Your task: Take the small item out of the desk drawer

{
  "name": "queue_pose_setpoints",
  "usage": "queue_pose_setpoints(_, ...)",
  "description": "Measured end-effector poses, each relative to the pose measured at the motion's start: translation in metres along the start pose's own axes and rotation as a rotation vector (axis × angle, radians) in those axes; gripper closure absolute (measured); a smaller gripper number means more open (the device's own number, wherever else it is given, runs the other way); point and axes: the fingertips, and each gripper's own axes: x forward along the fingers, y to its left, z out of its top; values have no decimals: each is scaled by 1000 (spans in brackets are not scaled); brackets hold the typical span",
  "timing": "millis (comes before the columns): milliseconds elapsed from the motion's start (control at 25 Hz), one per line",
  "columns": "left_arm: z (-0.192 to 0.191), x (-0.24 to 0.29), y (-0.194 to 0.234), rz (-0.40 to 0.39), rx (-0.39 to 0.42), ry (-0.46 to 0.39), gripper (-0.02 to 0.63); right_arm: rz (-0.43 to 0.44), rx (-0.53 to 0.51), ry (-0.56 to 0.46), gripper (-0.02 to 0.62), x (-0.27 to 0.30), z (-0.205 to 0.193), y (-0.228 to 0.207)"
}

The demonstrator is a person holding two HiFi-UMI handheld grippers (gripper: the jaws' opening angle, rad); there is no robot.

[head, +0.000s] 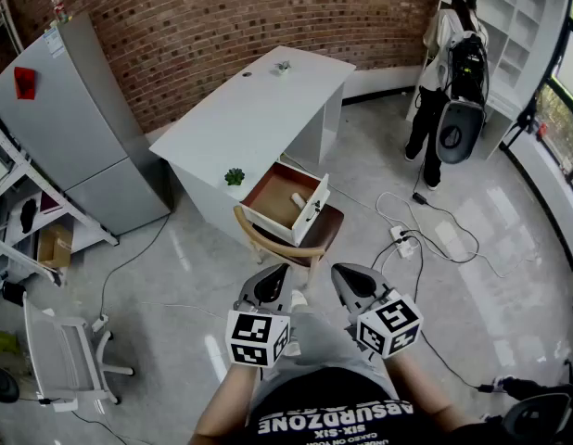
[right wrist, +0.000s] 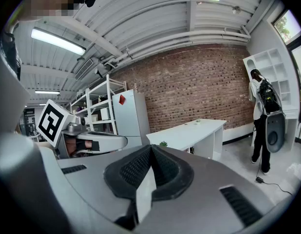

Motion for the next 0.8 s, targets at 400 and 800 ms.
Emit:
queue_pose_setpoints(400, 9, 30, 35, -5, 10, 18, 600, 3, 15, 25, 598, 52, 5, -23)
queue_pose_setpoints(800, 29, 85, 96, 6, 18, 41, 600, 28, 17, 50, 598, 131, 24, -60)
